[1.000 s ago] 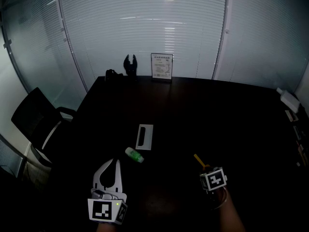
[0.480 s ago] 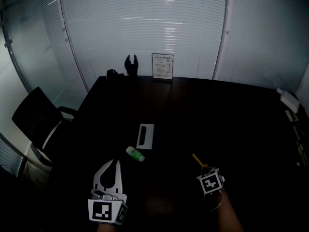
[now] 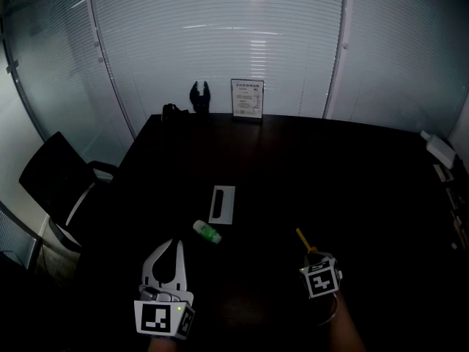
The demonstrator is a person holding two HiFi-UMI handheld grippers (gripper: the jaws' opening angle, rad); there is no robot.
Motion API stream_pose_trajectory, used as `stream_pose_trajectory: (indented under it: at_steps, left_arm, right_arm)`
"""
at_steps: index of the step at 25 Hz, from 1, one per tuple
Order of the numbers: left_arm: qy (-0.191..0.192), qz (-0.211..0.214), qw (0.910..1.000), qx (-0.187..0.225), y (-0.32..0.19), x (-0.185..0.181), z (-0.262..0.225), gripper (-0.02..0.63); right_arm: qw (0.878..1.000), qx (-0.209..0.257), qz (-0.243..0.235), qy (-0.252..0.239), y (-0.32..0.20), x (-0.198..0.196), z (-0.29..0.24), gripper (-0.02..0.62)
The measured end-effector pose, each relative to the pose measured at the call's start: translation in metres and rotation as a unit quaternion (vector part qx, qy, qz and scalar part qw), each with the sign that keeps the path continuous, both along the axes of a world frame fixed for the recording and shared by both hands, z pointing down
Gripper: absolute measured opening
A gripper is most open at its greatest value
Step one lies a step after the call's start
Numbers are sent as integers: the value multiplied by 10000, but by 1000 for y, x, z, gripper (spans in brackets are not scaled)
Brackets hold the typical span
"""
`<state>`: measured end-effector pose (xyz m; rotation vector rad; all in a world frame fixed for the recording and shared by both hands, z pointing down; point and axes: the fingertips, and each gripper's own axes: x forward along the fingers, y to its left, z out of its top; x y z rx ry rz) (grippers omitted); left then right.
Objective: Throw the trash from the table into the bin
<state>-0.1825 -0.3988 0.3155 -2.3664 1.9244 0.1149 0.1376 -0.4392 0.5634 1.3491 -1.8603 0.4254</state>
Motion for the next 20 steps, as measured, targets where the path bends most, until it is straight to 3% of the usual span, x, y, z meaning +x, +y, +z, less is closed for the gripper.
stream_pose_trajectory:
  at_steps: [5, 13, 20]
  left_arm:
    - [-20, 38, 10000, 44, -4, 1, -2, -3]
    - [7, 168, 9998, 54, -11, 12, -5, -3]
    - [102, 306, 9995, 47, -13, 22, -8, -3]
  right_arm:
    - [9964, 718, 243, -375, -7, -8, -51, 18]
    - [9786, 1849, 519, -741, -10, -10, -134, 18]
    - [9439, 3126, 640, -846, 4, -14, -204, 18]
